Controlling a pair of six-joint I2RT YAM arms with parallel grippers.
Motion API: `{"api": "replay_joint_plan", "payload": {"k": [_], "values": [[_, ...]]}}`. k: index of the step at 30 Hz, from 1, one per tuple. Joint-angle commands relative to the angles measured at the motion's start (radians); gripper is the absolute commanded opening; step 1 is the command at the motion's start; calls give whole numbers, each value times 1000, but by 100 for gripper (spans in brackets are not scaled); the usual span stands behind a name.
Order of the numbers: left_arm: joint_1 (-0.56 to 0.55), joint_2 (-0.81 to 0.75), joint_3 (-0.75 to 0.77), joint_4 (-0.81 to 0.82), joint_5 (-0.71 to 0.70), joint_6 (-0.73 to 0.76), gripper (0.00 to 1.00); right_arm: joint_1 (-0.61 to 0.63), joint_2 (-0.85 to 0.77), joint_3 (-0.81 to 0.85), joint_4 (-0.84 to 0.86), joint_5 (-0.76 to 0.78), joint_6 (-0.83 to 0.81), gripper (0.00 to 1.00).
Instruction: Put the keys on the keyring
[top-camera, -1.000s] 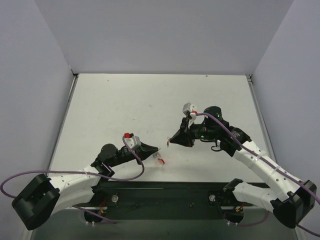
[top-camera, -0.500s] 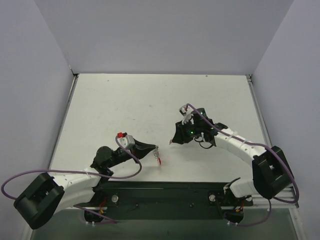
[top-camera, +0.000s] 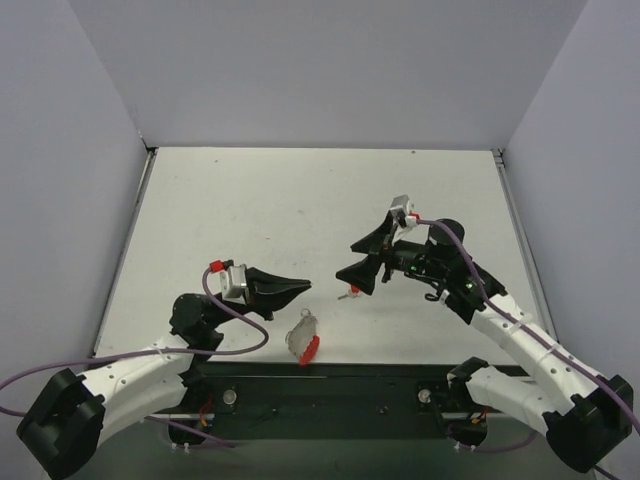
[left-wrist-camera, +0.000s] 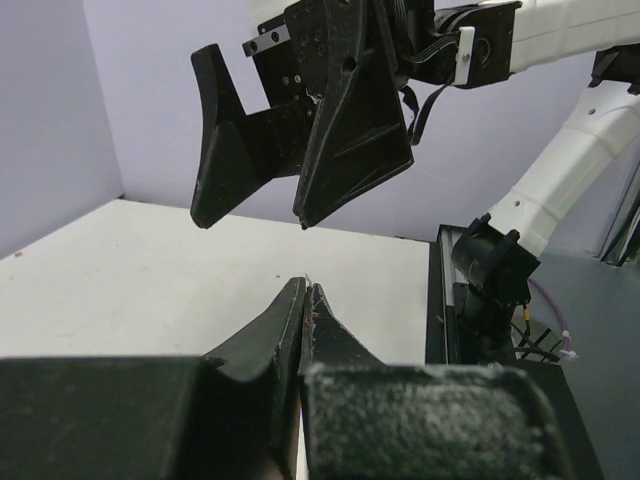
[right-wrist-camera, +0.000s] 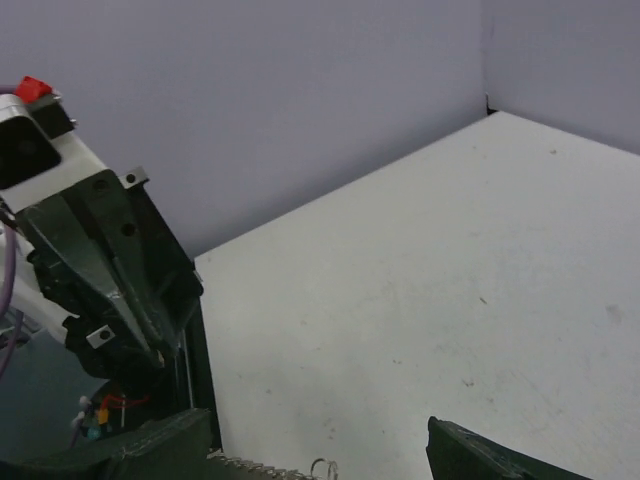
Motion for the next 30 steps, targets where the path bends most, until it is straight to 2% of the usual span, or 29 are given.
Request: {"api": "replay_joint_plan", "payload": {"k": [1, 5, 8, 10, 13, 14, 16, 17, 18, 21, 22, 23, 24, 25, 27, 30], "values": [[8, -19, 68, 7, 42, -16, 0, 2, 19, 32, 83, -127, 14, 87], [10, -57, 65, -180, -19, 47, 0, 8, 48, 30, 29, -124, -24, 87], [14, -137, 17, -331, -172, 57, 0, 36, 85, 40, -54, -79, -84, 88], [25, -221, 2, -413, -324, 38, 0, 81, 116, 52, -122, -47, -110, 88], [45, -331, 8, -609, -511, 3, 9, 167, 197, 96, -215, 46, -151, 88], [51, -356, 20, -710, -556, -24, 21, 187, 240, 101, -225, 60, -165, 87], [66, -401, 41, -816, -645, -54, 35, 252, 283, 119, -253, 89, -162, 86], [89, -404, 77, -909, -648, -66, 41, 267, 321, 124, -253, 91, -170, 83], [101, -398, 100, -956, -622, -69, 53, 287, 338, 135, -290, 108, -171, 83], [178, -298, 236, -1177, -587, -124, 66, 391, 403, 165, -325, 175, -170, 82], [207, -213, 268, -1221, -565, -136, 66, 413, 421, 176, -330, 192, -171, 81], [283, -165, 296, -1282, -515, -156, 67, 451, 459, 185, -333, 203, -170, 79], [328, -116, 342, -1297, -405, -172, 72, 468, 481, 195, -336, 242, -159, 79], [371, -23, 356, -1304, -339, -184, 85, 482, 502, 214, -336, 260, -152, 78], [495, 56, 368, -1286, -175, -236, 86, 505, 568, 231, -319, 287, -127, 73], [572, 139, 367, -1248, -107, -265, 88, 516, 638, 258, -290, 330, -78, 59]]}}
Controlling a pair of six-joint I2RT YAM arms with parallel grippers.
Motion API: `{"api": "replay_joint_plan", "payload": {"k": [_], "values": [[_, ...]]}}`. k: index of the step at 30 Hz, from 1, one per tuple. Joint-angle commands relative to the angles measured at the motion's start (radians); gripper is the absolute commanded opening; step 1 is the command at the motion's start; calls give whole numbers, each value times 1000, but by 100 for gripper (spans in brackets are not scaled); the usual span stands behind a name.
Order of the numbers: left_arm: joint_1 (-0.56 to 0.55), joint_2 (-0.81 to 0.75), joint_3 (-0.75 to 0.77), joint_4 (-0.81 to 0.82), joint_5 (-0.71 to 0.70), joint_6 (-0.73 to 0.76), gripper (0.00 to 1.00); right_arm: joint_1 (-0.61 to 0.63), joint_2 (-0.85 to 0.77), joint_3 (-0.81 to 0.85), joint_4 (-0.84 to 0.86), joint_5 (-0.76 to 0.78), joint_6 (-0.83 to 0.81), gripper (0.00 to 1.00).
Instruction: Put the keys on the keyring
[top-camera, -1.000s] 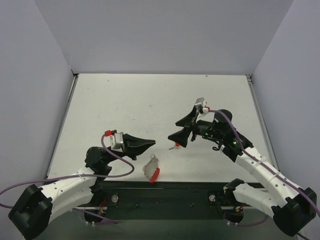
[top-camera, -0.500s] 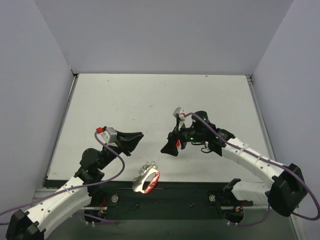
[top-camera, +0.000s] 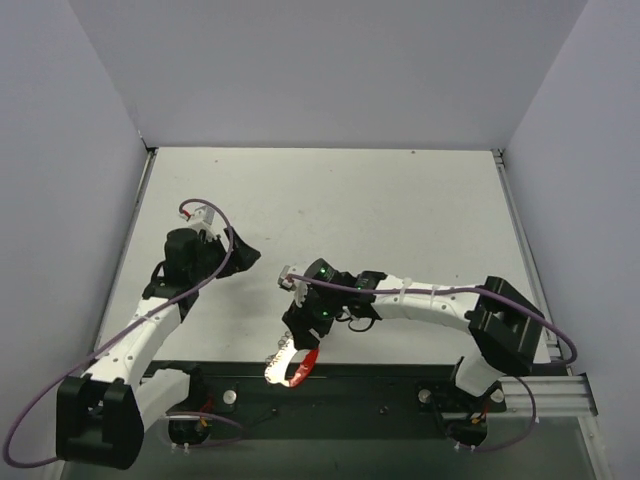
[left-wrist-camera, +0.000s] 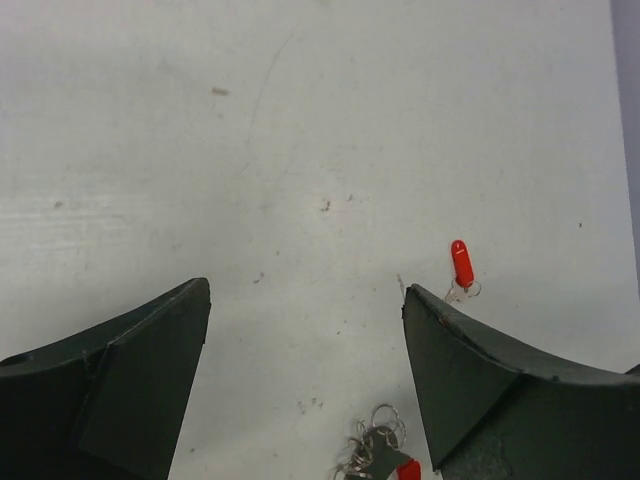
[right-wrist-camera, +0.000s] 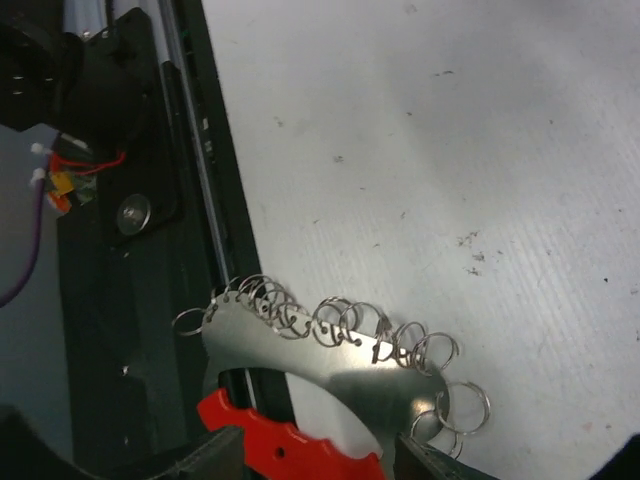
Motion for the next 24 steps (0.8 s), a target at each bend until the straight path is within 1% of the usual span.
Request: {"api": "replay_joint_plan", "payload": {"k": [1, 2, 5, 14, 15, 16, 20, 21, 24], "values": [[96, 69, 20, -71, 191, -79, 88, 9, 79, 60, 24, 108, 79, 56], [98, 66, 26, -79, 178, -68, 88, 9, 112, 81, 26, 114, 87, 52], [107, 63, 50, -93, 168, -53, 89, 13, 178, 122, 20, 132, 113, 48], [112, 72, 41, -91, 194, -37, 89, 15, 263, 178, 23, 146, 139, 36], [112, 74, 38, -90, 197, -37, 89, 15, 269, 188, 20, 145, 141, 34], [112, 72, 37, -85, 198, -37, 89, 15, 278, 191, 15, 139, 139, 27], [112, 71, 38, -84, 201, -31, 89, 18, 291, 205, 4, 125, 145, 25], [112, 72, 38, -85, 200, -31, 89, 21, 295, 210, 0, 128, 145, 23], [112, 71, 38, -84, 197, -28, 89, 23, 294, 211, -13, 134, 145, 23]]}}
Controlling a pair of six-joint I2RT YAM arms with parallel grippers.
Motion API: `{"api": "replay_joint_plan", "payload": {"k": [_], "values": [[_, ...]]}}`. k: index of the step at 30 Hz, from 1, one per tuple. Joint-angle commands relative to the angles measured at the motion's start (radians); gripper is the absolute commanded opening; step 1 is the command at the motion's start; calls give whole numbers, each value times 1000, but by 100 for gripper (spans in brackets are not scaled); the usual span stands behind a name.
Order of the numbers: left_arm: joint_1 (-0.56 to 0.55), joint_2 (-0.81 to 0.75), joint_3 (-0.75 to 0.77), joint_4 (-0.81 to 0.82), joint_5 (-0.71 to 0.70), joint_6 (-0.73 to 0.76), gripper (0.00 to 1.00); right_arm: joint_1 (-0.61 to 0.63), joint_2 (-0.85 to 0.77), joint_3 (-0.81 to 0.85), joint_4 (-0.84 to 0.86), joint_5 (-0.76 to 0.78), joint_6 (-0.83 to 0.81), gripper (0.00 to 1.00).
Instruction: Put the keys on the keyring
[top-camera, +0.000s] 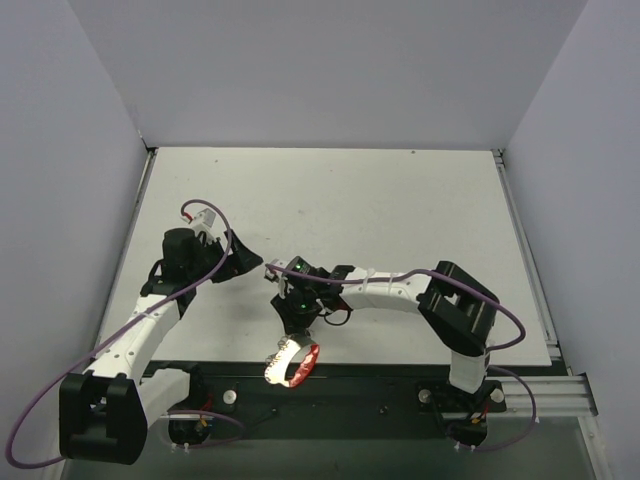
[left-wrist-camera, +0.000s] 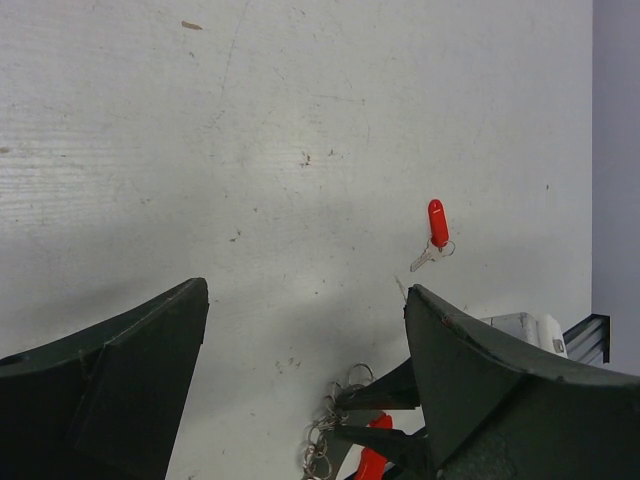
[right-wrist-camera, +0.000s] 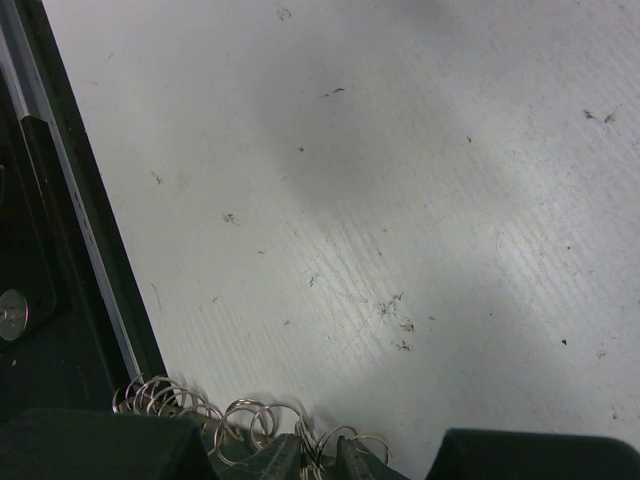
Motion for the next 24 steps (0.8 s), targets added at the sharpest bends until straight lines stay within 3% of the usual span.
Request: {"api": "replay_joint_plan", "payload": {"k": [1, 10, 14, 17, 19, 21, 24], "values": [[8, -12, 27, 16, 20, 18, 89, 12, -3, 34, -39, 7, 8, 22], [8, -12, 24, 26, 26, 19, 89, 35, -62, 57, -111, 53, -5, 27], [8, -13, 22, 26, 28, 19, 89, 40, -105, 56, -126, 88, 11, 48], [8, -15, 21, 26, 29, 19, 89, 40, -129, 59, -142, 113, 35, 52], [8, -17, 19, 27, 29, 18, 89, 38, -132, 62, -149, 117, 49, 51], [8, -18, 16, 30, 31, 16, 89, 38, -128, 58, -151, 122, 75, 40], [8, -21, 13, 38, 38, 16, 89, 40, -116, 51, -146, 122, 109, 38]]}}
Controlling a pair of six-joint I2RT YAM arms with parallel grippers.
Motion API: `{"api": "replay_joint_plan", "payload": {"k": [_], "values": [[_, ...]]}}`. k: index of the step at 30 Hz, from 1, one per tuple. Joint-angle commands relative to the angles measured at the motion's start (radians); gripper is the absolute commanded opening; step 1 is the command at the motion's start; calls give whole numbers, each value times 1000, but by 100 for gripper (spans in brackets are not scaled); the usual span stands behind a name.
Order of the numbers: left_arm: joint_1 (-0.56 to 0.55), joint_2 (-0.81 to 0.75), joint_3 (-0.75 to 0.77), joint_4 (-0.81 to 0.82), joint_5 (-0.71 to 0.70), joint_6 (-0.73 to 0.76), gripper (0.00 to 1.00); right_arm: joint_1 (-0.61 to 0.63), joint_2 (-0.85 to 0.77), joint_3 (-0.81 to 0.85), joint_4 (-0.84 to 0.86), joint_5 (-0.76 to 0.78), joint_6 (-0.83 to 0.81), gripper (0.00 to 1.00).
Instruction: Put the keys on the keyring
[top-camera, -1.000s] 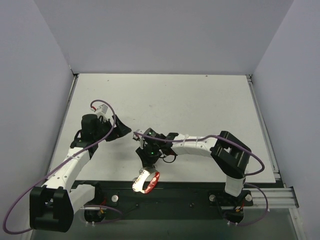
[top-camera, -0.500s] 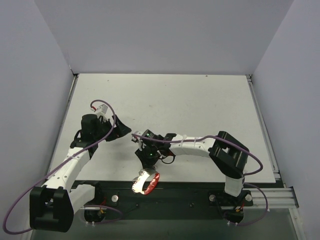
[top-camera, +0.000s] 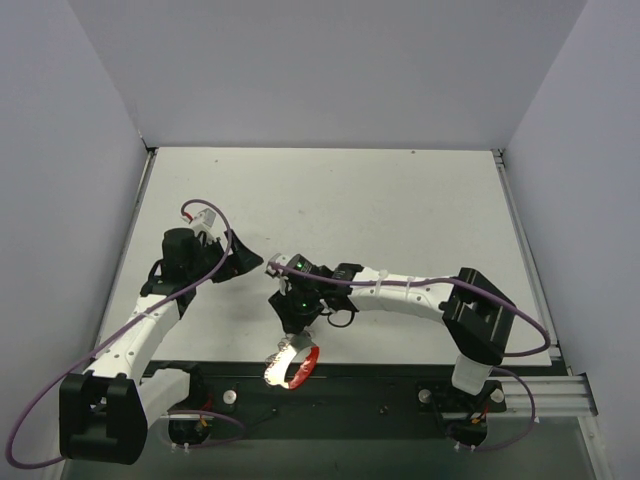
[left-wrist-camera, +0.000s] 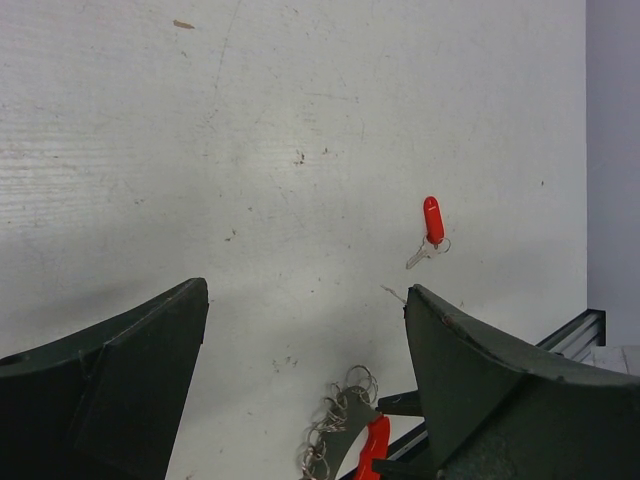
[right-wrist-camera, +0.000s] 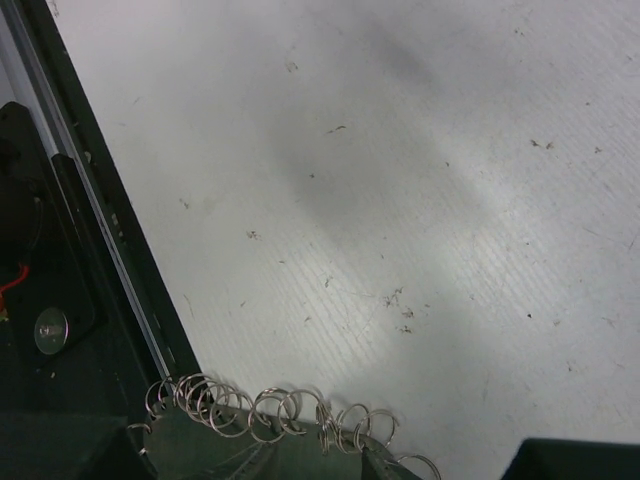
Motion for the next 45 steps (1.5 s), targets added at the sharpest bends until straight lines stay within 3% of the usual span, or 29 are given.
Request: {"api": "replay_joint_plan", "payload": {"k": [1, 18, 29, 45], "values": [[5, -21, 12, 39, 27, 16, 89, 9, -12, 16, -37, 30, 65, 38], [5, -9, -5, 65, 38, 13, 89, 18, 70, 45, -71, 2, 99, 31], [5, -5, -7, 75, 42, 17, 89, 29, 96, 59, -89, -16, 101, 22], [5, -13, -8, 86, 50, 19, 89, 29, 165, 77, -89, -21, 105, 28]]}}
